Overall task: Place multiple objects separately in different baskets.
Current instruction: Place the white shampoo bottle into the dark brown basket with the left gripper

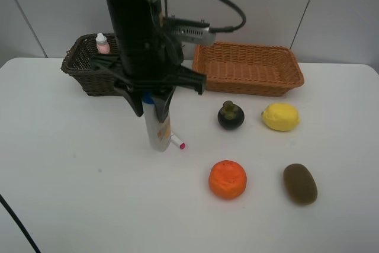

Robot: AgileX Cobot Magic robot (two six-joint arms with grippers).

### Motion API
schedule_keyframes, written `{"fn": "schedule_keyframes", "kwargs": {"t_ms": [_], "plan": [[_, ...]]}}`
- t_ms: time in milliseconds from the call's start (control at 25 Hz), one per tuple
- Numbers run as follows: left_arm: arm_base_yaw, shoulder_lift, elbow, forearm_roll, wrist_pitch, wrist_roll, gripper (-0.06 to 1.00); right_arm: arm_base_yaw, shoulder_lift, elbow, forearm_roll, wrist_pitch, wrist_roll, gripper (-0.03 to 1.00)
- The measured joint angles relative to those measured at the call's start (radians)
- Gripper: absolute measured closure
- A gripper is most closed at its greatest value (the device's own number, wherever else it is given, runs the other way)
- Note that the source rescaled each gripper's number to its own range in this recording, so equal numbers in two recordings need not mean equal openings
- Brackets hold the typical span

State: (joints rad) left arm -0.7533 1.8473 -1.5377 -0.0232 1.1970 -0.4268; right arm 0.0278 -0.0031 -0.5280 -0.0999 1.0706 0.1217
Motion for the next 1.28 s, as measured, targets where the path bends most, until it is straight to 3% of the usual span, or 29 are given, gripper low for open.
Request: {"fn": "schedule_keyframes", "kwargs": {"t_ms": [200,440,720,760,880,960,1280], "plan": [[0.175,0.083,-0.285,0.004,0.002,0.100,0.62,0.000,0.000,0.000,0.000,0.000,0.000,-0.03],[0.352,0.279,-0.581,0.016,0.000,0.132,0.62,0.000,0.000,0.000,0.000,0.000,0.000,-0.03],[0.412,0.445,-0.644,0.014,-0.075,0.213,0.62,0.000,0.000,0.000,0.000,0.000,0.000,-0.03],[0.412,0.459,-0.644,0.014,-0.083,0.231,0.58,0.000,0.000,0.000,0.000,0.000,0.000,-0.03],[0.412,0.478,-0.646,0.014,-0.097,0.228,0.18,0.000,0.000,0.000,0.000,0.000,0.000,-0.03],[0.412,0.478,-0.649,0.011,-0.100,0.207,0.04,0.000,0.000,0.000,0.000,0.000,0.000,-0.03],[0.412,0.435,-0.749,-0.053,0.002,0.155,-0.02,0.000,0.000,0.000,0.000,0.000,0.000,-0.03]]}}
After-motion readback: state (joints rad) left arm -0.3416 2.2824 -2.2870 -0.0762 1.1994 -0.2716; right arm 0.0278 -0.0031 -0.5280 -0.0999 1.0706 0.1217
